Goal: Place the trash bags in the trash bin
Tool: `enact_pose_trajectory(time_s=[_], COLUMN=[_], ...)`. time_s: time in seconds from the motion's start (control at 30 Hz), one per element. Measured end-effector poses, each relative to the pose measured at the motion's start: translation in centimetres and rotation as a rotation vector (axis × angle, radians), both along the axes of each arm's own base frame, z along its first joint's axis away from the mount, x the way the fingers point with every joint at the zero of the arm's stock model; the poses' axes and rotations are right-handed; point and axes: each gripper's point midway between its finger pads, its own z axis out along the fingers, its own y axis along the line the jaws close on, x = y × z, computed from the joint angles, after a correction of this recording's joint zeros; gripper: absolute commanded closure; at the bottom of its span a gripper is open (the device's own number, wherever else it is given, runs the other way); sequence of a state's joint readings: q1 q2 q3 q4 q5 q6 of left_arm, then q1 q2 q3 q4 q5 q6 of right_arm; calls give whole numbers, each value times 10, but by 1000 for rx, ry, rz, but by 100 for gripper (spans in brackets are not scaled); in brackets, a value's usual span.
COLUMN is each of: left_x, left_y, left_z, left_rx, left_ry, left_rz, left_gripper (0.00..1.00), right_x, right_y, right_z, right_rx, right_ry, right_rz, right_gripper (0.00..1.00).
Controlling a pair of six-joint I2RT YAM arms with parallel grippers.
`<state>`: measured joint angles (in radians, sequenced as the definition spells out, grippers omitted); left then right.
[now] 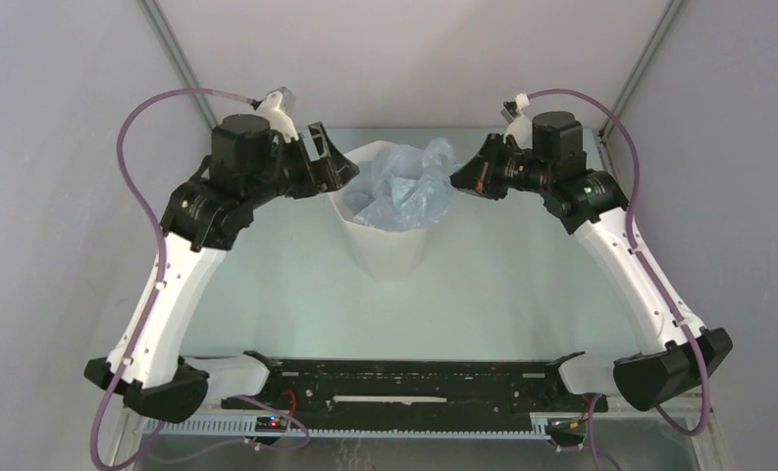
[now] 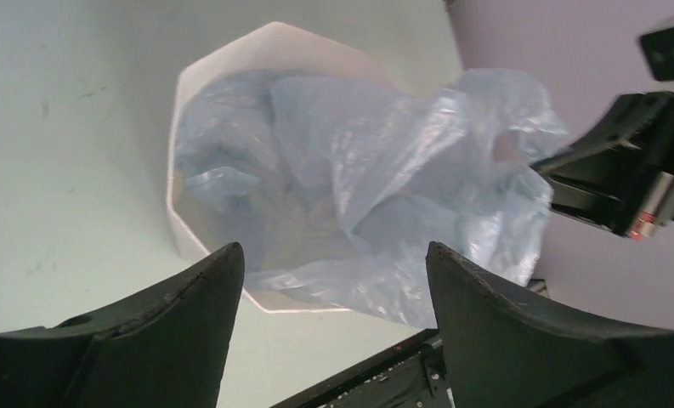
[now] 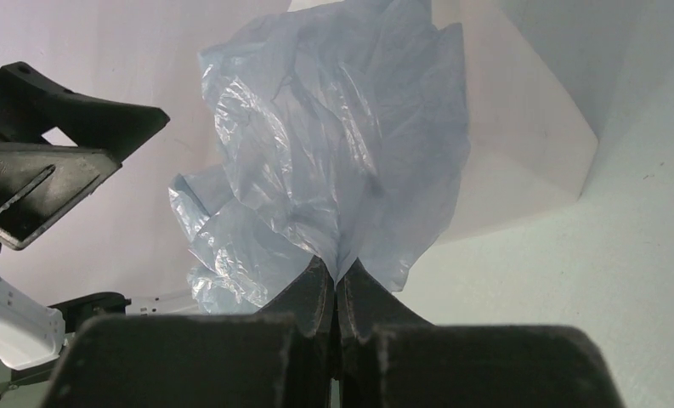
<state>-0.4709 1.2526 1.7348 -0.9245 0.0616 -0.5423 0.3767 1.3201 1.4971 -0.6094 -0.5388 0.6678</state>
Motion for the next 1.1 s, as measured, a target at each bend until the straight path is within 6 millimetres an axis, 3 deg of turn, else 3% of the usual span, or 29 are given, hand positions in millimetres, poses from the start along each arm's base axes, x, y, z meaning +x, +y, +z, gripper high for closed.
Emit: enact_pose_trajectory(time_s=[0.07,0.2,0.4,0.47,0.57,0.67,0.77,0.9,1.0,1.1], left_x=[-4,5,21,23,26,28,34,40,44,51], left_y=[-6,-29,-59,-60,-60,-57,-49,-32,-16,0], left_z=[5,3,-52,-64,-69,-68,-49,8,44,56], left_rx=[-33,-63,-7,12,20,28,37,-5,-85,-187], left_ry=[-20,-21,117,149,162,168,136,20,-32,-3], left_rz=[-31,-99,-148,-144,-130,-104,-51,39,97,143], left_gripper=[28,29,33,45,71,85,91,99,100,92], right_x=[-1,-1,0,0,-2,-4,-6,-6,-6,-9], right_y=[0,2,3,3,2,2,2,0,0,4], right_z=[2,4,6,8,11,14,17,16,15,14], right_rx=[2,8,15,20,27,30,31,20,10,4], right_ry=[-5,-14,-21,-22,-27,-36,-45,-57,-63,-70], right_rz=[1,5,4,2,1,2,4,1,3,18], right_gripper=[100,100,100,100,100,100,100,100,100,100])
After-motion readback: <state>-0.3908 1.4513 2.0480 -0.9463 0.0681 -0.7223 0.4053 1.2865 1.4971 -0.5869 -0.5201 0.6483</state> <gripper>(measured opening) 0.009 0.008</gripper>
